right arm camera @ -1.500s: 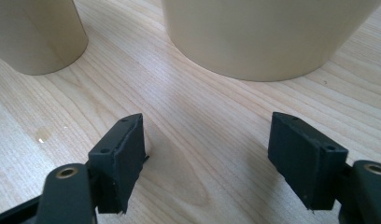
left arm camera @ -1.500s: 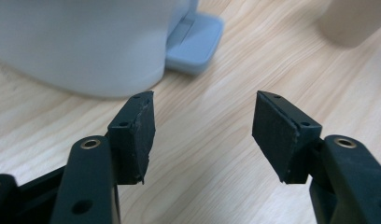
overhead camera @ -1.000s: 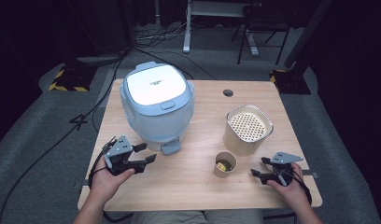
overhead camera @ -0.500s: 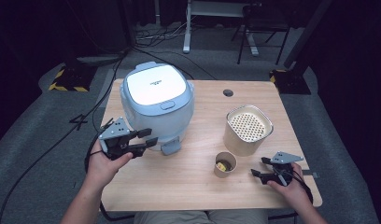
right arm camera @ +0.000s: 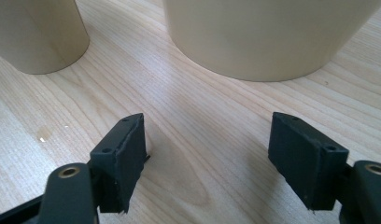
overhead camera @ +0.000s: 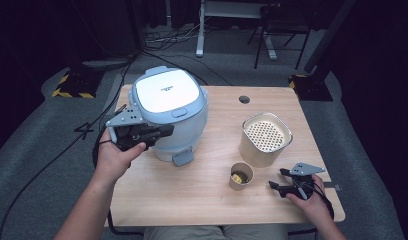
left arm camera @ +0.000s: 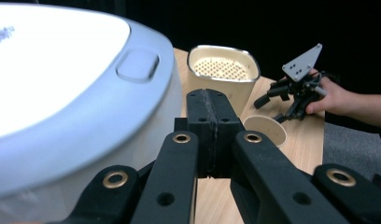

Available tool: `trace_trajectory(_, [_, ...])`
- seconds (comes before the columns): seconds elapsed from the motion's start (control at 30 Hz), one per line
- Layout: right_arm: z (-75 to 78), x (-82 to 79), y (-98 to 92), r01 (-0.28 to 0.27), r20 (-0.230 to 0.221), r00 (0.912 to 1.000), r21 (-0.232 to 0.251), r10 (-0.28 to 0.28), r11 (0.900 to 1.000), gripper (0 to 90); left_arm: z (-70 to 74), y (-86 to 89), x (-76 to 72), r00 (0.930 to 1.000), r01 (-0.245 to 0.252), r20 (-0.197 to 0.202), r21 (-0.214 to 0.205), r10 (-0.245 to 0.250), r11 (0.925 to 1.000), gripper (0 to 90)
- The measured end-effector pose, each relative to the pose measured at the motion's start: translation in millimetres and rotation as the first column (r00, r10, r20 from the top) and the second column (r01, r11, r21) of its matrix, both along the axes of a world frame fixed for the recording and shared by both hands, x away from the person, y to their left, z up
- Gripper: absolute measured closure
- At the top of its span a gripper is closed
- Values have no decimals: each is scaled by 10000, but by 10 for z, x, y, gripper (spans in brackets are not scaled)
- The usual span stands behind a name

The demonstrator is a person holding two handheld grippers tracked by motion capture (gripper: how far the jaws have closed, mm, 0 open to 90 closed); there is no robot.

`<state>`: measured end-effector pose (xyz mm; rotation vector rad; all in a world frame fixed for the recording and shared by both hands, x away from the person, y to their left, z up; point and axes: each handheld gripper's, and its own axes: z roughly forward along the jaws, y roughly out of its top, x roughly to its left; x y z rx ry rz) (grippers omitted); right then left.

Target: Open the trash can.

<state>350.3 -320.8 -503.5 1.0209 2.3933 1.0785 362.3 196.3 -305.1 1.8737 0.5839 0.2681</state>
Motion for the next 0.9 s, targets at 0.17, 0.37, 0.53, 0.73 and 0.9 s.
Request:
trace_trajectory(0.17, [1,-4,3,24,36,10000,-25,-24,10000,287,103,-7,89,10000,-63,31,-160,64,9999,899])
trace_trajectory(0.37, [1,-5,1,23,31,10000,-19,-23,10000,288,203,-69,239,9990,-425,140,-66,425,9991,899])
trace_trajectory(0.53, [1,-10,0,30,29,10000,-14,-30,10000,291,221,-158,349,9979,-628,180,-23,628,9980,899])
trace_trajectory(0.73, [2,-12,-1,23,13,10000,0,-23,10000,293,180,-235,382,9964,-809,272,448,798,9957,899])
trace_trajectory(0.9, [1,-13,-2,24,12,10000,2,-24,10000,293,158,-268,397,9943,-993,463,807,958,9918,895])
